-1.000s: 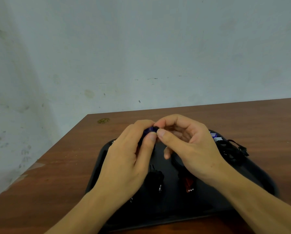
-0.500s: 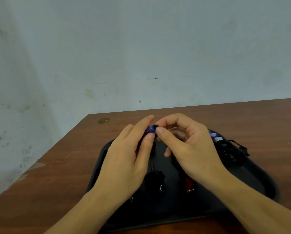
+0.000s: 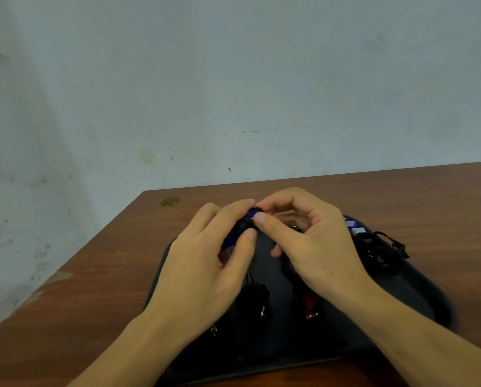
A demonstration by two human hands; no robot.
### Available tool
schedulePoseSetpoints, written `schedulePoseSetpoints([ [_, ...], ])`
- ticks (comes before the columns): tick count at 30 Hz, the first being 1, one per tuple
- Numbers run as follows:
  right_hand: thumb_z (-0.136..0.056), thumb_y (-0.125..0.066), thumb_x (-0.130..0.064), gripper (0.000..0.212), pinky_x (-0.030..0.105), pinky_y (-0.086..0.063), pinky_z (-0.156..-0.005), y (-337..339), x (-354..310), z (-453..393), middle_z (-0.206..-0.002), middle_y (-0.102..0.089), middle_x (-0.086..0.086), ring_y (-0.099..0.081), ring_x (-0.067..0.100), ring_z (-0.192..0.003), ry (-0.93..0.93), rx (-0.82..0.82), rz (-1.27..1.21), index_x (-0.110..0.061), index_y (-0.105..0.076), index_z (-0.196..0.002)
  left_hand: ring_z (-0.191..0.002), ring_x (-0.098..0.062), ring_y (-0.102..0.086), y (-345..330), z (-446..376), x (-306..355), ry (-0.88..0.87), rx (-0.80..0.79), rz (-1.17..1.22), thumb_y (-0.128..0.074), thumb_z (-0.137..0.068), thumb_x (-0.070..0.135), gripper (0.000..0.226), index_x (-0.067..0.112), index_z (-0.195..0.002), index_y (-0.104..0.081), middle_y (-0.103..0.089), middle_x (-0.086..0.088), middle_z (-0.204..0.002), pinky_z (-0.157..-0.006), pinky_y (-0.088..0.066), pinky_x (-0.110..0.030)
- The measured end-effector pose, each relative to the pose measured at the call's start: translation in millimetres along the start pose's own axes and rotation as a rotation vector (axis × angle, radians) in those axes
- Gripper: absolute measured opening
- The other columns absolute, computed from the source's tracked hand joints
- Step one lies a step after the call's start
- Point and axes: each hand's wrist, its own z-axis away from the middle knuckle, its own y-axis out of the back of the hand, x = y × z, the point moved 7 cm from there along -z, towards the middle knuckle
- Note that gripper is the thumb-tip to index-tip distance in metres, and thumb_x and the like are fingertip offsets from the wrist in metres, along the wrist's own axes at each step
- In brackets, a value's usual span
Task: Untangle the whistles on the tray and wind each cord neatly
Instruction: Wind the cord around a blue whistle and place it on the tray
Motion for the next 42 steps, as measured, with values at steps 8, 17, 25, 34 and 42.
schedulePoseSetpoints([
  [8, -0.086, -0.075, -0.007, 0.016, 0.021, -0.054, -0.056, 2, -5, -3, -0.084, -0.075, -0.003, -0.071, 0.011, -0.076, 0.023, -0.007, -0.015, -0.022, -0.072, -0.083, -0.086, -0.011, -0.062, 3, -2, -3, 0.005, 0.03, 0.132, -0.066, -0.093, 0.03, 0.024, 0.032, -0.116, -0.062, -0.059, 0.016, -0.101, -0.065, -0.058, -0.037],
  [17, -0.087, -0.074, -0.01, 0.011, 0.023, -0.056, -0.059, -2, -7, 2, -0.081, -0.074, -0.003, -0.07, 0.013, -0.07, 0.045, 0.026, 0.02, -0.02, -0.073, -0.084, -0.059, -0.018, -0.063, 5, -2, -5, 0.079, 0.04, 0.258, -0.071, -0.088, 0.032, 0.019, 0.037, -0.099, -0.057, -0.061, 0.011, -0.083, -0.052, -0.055, -0.032],
  [25, -0.094, -0.064, -0.006, 0.014, 0.023, -0.056, -0.066, -9, -8, 3, -0.085, -0.072, -0.004, -0.067, 0.009, -0.074, 0.049, -0.134, 0.02, -0.016, -0.072, -0.089, -0.046, -0.033, -0.062, -2, -2, -10, 0.198, -0.072, 0.6, -0.071, -0.08, 0.03, 0.027, 0.021, -0.097, -0.052, -0.064, -0.013, -0.075, -0.042, -0.054, -0.045],
  [34, -0.086, -0.055, -0.007, 0.019, 0.021, -0.053, -0.079, -11, -12, 7, -0.097, -0.069, -0.004, -0.067, 0.012, -0.093, 0.069, -0.315, 0.025, -0.018, -0.067, -0.095, -0.047, -0.031, -0.051, -13, -1, -6, 0.164, -0.276, 0.814, -0.071, -0.086, 0.026, 0.023, 0.024, -0.088, -0.049, -0.051, -0.02, -0.081, -0.044, -0.052, -0.033],
  [42, -0.089, -0.061, -0.016, 0.015, 0.031, -0.058, -0.085, -8, -8, 4, -0.098, -0.069, -0.008, -0.067, 0.013, -0.1, 0.067, -0.325, 0.048, -0.022, -0.068, -0.101, -0.041, -0.026, -0.054, -10, -2, -4, 0.148, -0.27, 0.83, -0.064, -0.086, 0.032, 0.017, 0.027, -0.087, -0.048, -0.048, -0.021, -0.079, -0.042, -0.049, -0.029],
])
